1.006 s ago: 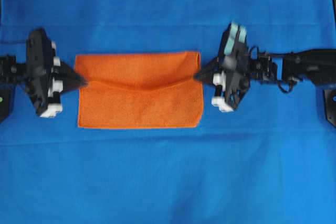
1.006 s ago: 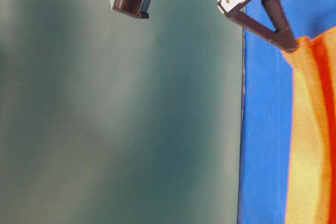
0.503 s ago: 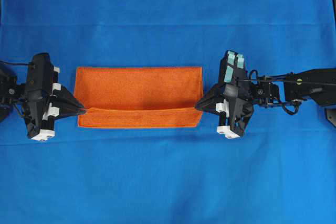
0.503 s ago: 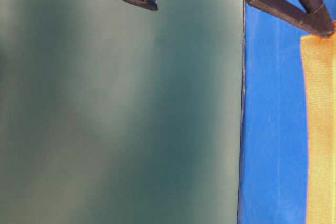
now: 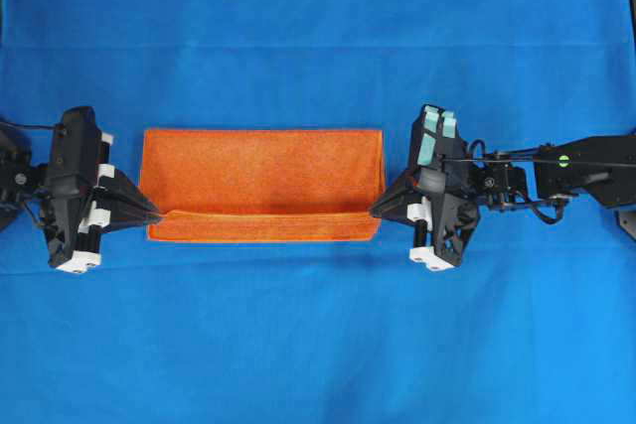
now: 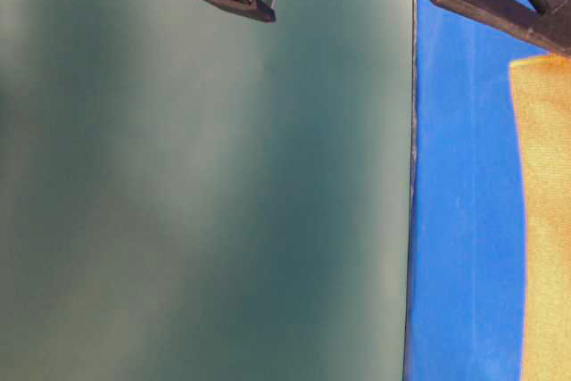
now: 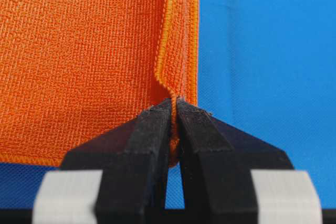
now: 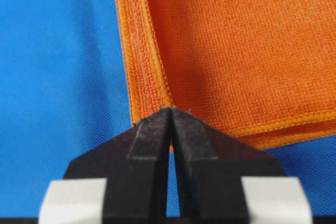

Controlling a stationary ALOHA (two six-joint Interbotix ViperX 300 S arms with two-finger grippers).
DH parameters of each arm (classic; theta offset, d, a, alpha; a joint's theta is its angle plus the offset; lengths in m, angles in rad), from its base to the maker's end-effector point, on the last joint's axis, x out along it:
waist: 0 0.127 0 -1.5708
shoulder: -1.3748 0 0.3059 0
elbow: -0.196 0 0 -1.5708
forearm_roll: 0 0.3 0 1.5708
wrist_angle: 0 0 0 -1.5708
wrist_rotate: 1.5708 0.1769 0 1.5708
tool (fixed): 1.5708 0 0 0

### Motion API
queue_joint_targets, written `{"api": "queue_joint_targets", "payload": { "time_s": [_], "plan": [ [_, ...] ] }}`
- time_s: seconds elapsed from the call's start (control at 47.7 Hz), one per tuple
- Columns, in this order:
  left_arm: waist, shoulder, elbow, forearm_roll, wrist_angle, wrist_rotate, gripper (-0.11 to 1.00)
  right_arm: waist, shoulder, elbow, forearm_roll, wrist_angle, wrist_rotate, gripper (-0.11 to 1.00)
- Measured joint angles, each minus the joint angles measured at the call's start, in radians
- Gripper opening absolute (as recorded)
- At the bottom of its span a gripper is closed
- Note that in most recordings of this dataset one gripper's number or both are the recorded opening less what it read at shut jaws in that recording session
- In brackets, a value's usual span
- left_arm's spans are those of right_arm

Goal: Fold the orange towel.
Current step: 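Open both grippers and lift them away from the folded towel, then grasp the folded towel's ends with both grippers and lift it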

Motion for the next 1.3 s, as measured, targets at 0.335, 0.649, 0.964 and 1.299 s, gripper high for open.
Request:
{"api": "queue_joint_targets", "payload": {
  "time_s": [0.335, 0.649, 0.964, 1.299],
  "plan": [
    [0.0, 0.017, -0.008, 0.0, 0.005, -0.012, 0.68, 0.02, 0.002, -0.006, 0.0, 0.006, 0.0, 0.55],
    [0.035, -0.031, -0.034, 0.0, 0.092, 0.02, 0.88, 0.005, -0.04, -0.008, -0.002, 0.037, -0.015, 0.61],
    [0.201, -0.247, -0.034, -0.002, 0.221, 0.141, 0.88, -0.16, -0.101, -0.009, -0.035, 0.098, -0.043, 0.61],
    [0.287, -0.261, -0.023, -0.002, 0.241, 0.166, 0.87, -0.235, -0.098, -0.012, -0.046, 0.109, -0.069, 0.61]
  ]
}}
